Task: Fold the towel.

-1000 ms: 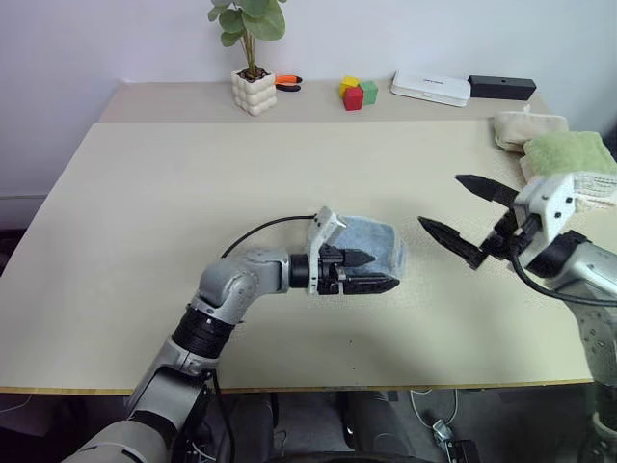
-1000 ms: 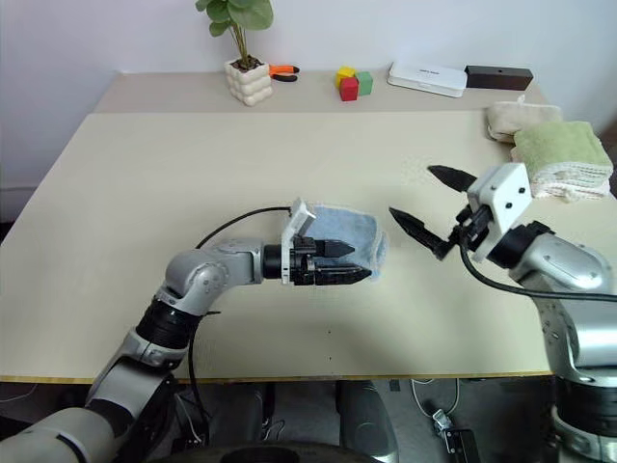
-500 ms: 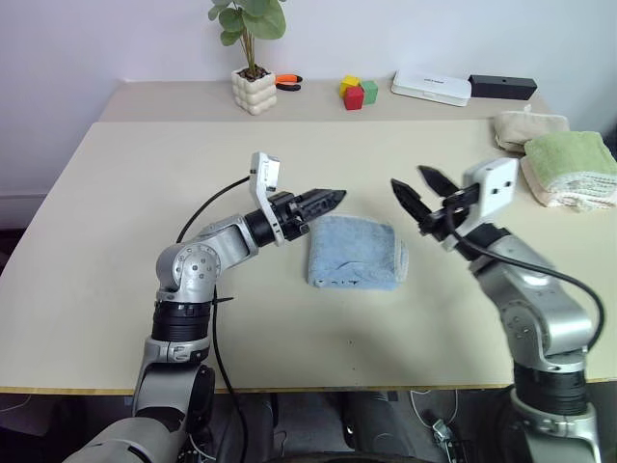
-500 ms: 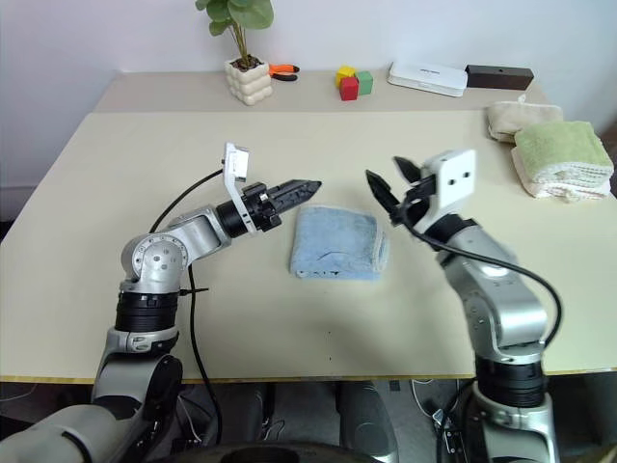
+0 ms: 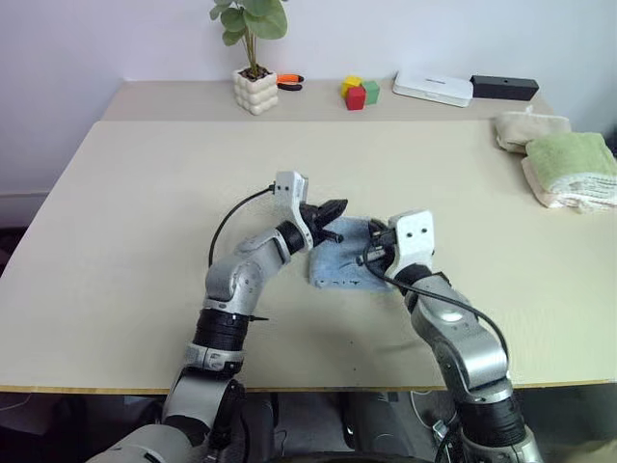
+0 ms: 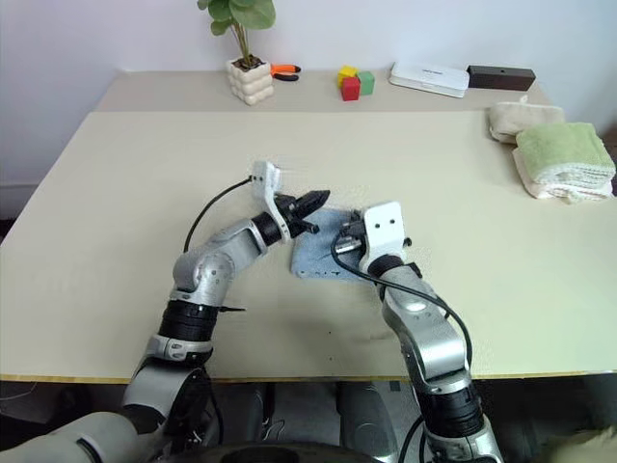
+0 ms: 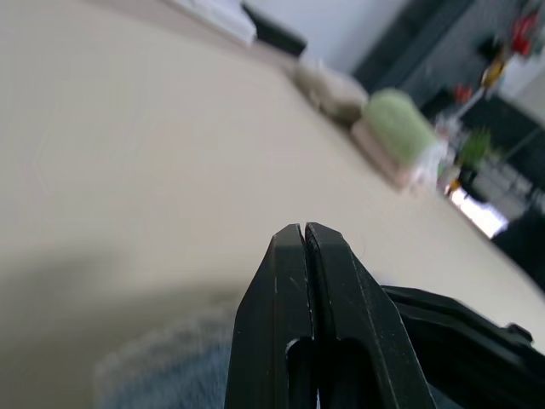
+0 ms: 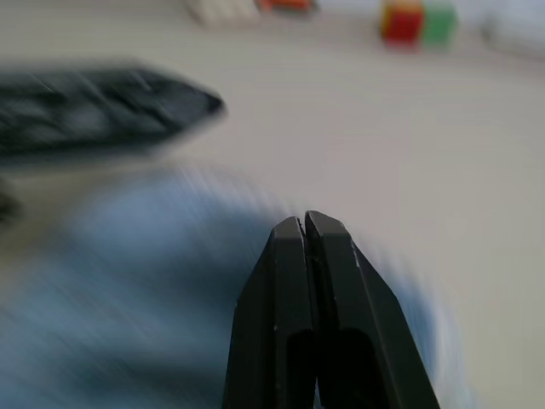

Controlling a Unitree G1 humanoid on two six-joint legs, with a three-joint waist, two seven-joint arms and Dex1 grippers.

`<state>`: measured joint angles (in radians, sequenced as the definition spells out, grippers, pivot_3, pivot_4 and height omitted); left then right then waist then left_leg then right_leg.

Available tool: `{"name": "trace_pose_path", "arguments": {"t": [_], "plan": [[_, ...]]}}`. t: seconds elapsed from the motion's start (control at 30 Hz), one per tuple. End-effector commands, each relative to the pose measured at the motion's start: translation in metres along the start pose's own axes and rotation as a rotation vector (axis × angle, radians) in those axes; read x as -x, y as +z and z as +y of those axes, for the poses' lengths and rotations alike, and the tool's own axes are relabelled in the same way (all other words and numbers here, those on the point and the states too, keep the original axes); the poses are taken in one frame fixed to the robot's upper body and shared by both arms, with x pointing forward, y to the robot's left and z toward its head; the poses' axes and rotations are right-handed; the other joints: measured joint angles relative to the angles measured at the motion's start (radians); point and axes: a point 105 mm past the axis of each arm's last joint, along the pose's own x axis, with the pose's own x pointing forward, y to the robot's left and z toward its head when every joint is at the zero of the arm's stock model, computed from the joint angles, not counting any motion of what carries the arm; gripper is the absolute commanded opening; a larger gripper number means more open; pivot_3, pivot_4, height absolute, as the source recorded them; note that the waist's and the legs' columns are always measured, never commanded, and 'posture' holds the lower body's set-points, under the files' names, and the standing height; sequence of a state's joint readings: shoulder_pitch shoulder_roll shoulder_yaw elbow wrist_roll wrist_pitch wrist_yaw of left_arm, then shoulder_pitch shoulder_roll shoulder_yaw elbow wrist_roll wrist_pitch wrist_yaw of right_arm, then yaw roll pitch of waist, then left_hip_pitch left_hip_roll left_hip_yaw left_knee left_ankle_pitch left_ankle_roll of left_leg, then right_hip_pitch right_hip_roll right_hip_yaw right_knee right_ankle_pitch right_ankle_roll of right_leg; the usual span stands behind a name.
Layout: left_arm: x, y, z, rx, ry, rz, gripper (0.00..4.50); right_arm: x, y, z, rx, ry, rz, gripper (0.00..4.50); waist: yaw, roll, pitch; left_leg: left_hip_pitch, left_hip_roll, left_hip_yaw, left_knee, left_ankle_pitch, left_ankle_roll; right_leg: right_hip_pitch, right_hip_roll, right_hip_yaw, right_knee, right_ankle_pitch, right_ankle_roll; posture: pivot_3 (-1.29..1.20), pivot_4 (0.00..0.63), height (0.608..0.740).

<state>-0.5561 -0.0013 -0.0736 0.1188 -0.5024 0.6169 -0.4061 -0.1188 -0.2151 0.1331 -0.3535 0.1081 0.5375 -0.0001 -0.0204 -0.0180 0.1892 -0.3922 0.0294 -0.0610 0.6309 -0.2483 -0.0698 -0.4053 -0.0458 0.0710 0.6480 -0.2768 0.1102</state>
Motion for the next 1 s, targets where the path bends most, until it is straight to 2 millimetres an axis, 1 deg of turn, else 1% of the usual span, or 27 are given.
{"name": "trace_pose_path", "arguments": {"t": [0.03, 0.07, 0.13, 0.17, 0.23, 0.33, 0.4, 0.43, 0.5, 0.53, 0.6, 0.63, 0.67, 0.7, 0.73, 0.77, 0.8, 0.83, 0.87, 0.93, 1.0], "plan": [[-0.001, -0.015, 0.005, -0.096, 0.028, 0.060, 0.00, 0.002, -0.009, -0.012, 0.099, -0.056, -0.035, 0.02, 0.001, 0.000, 0.000, 0.000, 0.000, 0.000, 0.000, 0.000, 0.000, 0.000, 0.000, 0.000, 0.000, 0.000, 0.000, 0.00, 0.150, 0.740], [0.000, -0.022, 0.010, -0.113, 0.048, 0.085, 0.00, 0.003, -0.016, -0.015, 0.118, -0.065, -0.023, 0.02, 0.001, 0.000, 0.000, 0.000, 0.000, 0.000, 0.000, 0.000, 0.000, 0.000, 0.000, 0.000, 0.000, 0.000, 0.000, 0.00, 0.150, 0.740], [0.002, -0.027, 0.017, -0.124, 0.072, 0.105, 0.00, 0.005, -0.024, -0.021, 0.135, -0.082, -0.011, 0.02, 0.001, 0.000, 0.000, 0.000, 0.000, 0.000, 0.000, 0.000, 0.000, 0.001, 0.000, 0.000, 0.000, 0.000, 0.000, 0.00, 0.150, 0.740], [0.004, -0.028, 0.025, -0.134, 0.106, 0.107, 0.00, 0.008, -0.027, -0.024, 0.167, -0.092, -0.014, 0.02, 0.001, 0.000, 0.000, 0.000, 0.000, 0.000, 0.000, 0.000, 0.000, 0.001, 0.000, 0.000, 0.000, 0.000, 0.000, 0.00, 0.150, 0.740], [0.009, -0.028, 0.029, -0.147, 0.105, 0.105, 0.00, 0.012, -0.027, -0.028, 0.152, -0.104, -0.029, 0.02, 0.002, 0.000, -0.001, 0.001, 0.000, 0.000, 0.000, 0.000, 0.000, 0.001, 0.000, 0.000, 0.000, 0.000, 0.000, 0.00, 0.150, 0.740], [0.014, -0.028, 0.037, -0.157, 0.131, 0.110, 0.00, 0.013, -0.021, -0.032, 0.120, -0.114, -0.054, 0.02, -0.001, 0.000, -0.001, 0.001, 0.000, 0.000, 0.000, 0.000, 0.000, 0.001, 0.000, 0.000, 0.000, 0.000, 0.000, 0.00, 0.150, 0.740], [0.015, -0.025, 0.041, -0.168, 0.143, 0.099, 0.00, 0.011, -0.011, -0.032, 0.121, -0.090, -0.094, 0.02, -0.001, 0.000, -0.001, 0.001, 0.000, 0.000, 0.000, 0.000, 0.000, 0.001, 0.000, 0.000, 0.000, 0.000, 0.000, 0.00, 0.150, 0.740], [0.016, -0.020, 0.041, -0.164, 0.141, 0.080, 0.00, 0.010, -0.003, -0.033, 0.093, -0.085, -0.124, 0.26, -0.002, 0.000, -0.001, 0.001, 0.000, 0.000, 0.000, 0.000, 0.000, 0.001, 0.000, 0.000, 0.000, 0.000, 0.000, 0.00, 0.150, 0.740], [0.017, -0.006, 0.040, -0.159, 0.119, 0.033, 0.52, 0.009, 0.012, -0.040, 0.044, -0.086, -0.174, 0.83, -0.005, 0.000, -0.001, 0.001, 0.000, 0.000, 0.000, 0.000, 0.000, 0.001, 0.000, 0.000, 0.000, 0.000, 0.000, 0.00, 0.150, 0.740], [0.018, 0.000, 0.036, -0.153, 0.089, 0.013, 0.80, 0.009, 0.018, -0.046, 0.030, -0.102, -0.187, 1.27, -0.006, 0.000, -0.001, 0.001, 0.000, 0.000, 0.000, 0.000, 0.000, 0.001, 0.000, 0.000, 0.000, 0.000, 0.000, 0.00, 0.150, 0.740], [0.022, 0.014, 0.032, -0.187, 0.049, -0.033, 1.84, 0.010, 0.030, -0.064, 0.015, -0.126, -0.211, 2.38, -0.004, 0.000, -0.001, 0.001, 0.000, 0.000, 0.000, 0.000, 0.000, 0.001, 0.000, 0.000, 0.001, 0.000, 0.000, 0.00, 0.150, 0.740], [0.025, 0.022, 0.031, -0.189, 0.036, -0.050, 2.29, 0.010, 0.036, -0.074, 0.033, -0.136, -0.219, 2.84, -0.001, 0.000, -0.001, 0.001, 0.000, 0.000, 0.000, 0.000, 0.000, 0.001, 0.000, 0.000, 0.001, 0.000, 0.000, 0.00, 0.150, 0.740], [0.028, 0.028, 0.032, -0.201, 0.029, -0.061, 2.82, 0.011, 0.041, -0.083, 0.051, -0.138, -0.222, 3.39, 0.001, 0.000, 0.000, 0.001, 0.000, 0.000, 0.000, 0.000, 0.000, 0.001, 0.000, 0.000, 0.000, 0.000, 0.000, 0.00, 0.150, 0.740], [0.030, 0.031, 0.033, -0.207, 0.024, -0.065, 3.30, 0.012, 0.044, -0.089, 0.062, -0.138, -0.223, 3.87, 0.004, 0.000, 0.000, 0.000, 0.000, 0.000, 0.000, 0.000, 0.000, 0.001, 0.000, 0.000, 0.000, 0.000, 0.000, 0.00, 0.150, 0.740], [0.034, 0.036, 0.033, -0.222, 0.009, -0.068, 3.88, 0.012, 0.049, -0.099, 0.048, -0.151, -0.225, 4.41, 0.005, 0.000, 0.000, 0.000, 0.000, 0.000, 0.000, 0.000, 0.000, 0.001, 0.000, 0.000, 0.000, 0.000, 0.000, 0.00, 0.150, 0.740], [0.037, 0.040, 0.032, -0.236, -0.005, -0.074, 4.31, 0.012, 0.052, -0.105, 0.023, -0.143, -0.223, 4.50, 0.004, 0.000, 0.000, 0.000, 0.000, 0.000, 0.000, 0.000, 0.000, 0.001, 0.000, 0.000, 0.000, 0.000, 0.000, 0.00, 0.150, 0.740], [0.041, 0.044, 0.033, -0.240, -0.014, -0.080, 4.42, 0.010, 0.053, -0.105, -0.073, -0.110, -0.199, 4.50, 0.004, 0.000, 0.000, 0.000, 0.000, 0.000, 0.000, 0.000, 0.000, 0.001, 0.000, 0.000, 0.000, 0.000, 0.000, 0.00, 0.150, 0.740], [0.045, 0.047, 0.034, -0.250, -0.022, -0.081, 4.42, 0.009, 0.052, -0.103, -0.178, -0.070, -0.168, 4.50, 0.003, 0.000, 0.000, 0.000, 0.000, 0.000, 0.000, 0.000, 0.000, 0.001, 0.000, 0.000, 0.000, 0.000, 0.000, 0.00, 0.150, 0.740], [0.048, 0.048, 0.035, -0.267, -0.024, -0.074, 4.42, 0.008, 0.052, -0.097, -0.255, -0.016, -0.135, 4.50, 0.001, 0.000, 0.000, 0.000, 0.000, 0.000, 0.000, 0.000, 0.000, 0.001, 0.000, 0.000, 0.000, 0.000, 0.000, 0.00, 0.150, 0.740], [0.056, 0.052, 0.040, -0.300, -0.024, -0.059, 4.42, 0.012, 0.059, -0.070, -0.303, 0.160, -0.087, 4.50, -0.001, 0.000, 0.000, 0.001, 0.001, 0.000, 0.000, 0.000, 0.000, 0.001, 0.000, 0.000, 0.001, 0.000, 0.000, 0.00, 0.150, 0.740], [0.066, 0.054, 0.038, -0.315, -0.075, -0.040, 4.42, 0.015, 0.062, -0.055, -0.336, 0.246, -0.047, 4.50, -0.004, 0.001, 0.000, 0.001, 0.001, 0.000, -0.001, 0.000, 0.000, 0.000, 0.001, 0.000, 0.001, 0.000, 0.000, 0.00, 0.150, 0.740]]}}
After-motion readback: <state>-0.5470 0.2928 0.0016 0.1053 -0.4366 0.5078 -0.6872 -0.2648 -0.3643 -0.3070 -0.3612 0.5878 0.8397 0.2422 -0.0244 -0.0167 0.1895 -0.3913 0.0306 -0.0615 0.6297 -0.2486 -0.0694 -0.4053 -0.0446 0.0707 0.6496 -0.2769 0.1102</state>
